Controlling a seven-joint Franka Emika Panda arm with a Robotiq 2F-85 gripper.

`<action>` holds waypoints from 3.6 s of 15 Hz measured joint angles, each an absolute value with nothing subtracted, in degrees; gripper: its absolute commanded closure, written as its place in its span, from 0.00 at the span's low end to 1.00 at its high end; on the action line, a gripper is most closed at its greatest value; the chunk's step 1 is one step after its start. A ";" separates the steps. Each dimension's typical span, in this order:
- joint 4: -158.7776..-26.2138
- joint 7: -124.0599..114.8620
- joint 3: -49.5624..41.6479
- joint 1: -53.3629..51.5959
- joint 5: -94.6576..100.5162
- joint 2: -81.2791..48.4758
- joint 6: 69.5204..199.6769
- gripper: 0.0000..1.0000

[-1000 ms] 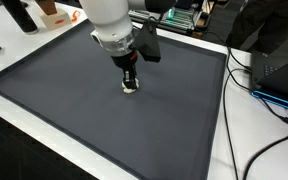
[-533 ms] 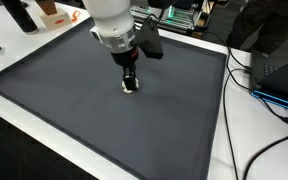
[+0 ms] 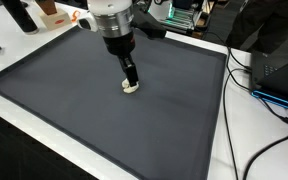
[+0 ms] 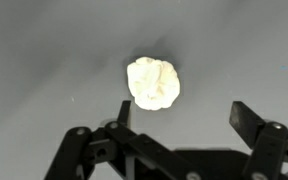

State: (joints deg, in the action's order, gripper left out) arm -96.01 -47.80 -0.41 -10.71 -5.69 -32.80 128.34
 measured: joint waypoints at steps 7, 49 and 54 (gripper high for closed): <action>-100.92 -18.89 6.54 0.81 -18.08 -29.73 136.04 0.00; -100.41 -11.39 -0.93 6.57 -56.41 -38.62 114.39 0.00; -98.78 -19.18 -2.94 2.58 -50.94 -38.64 119.09 0.00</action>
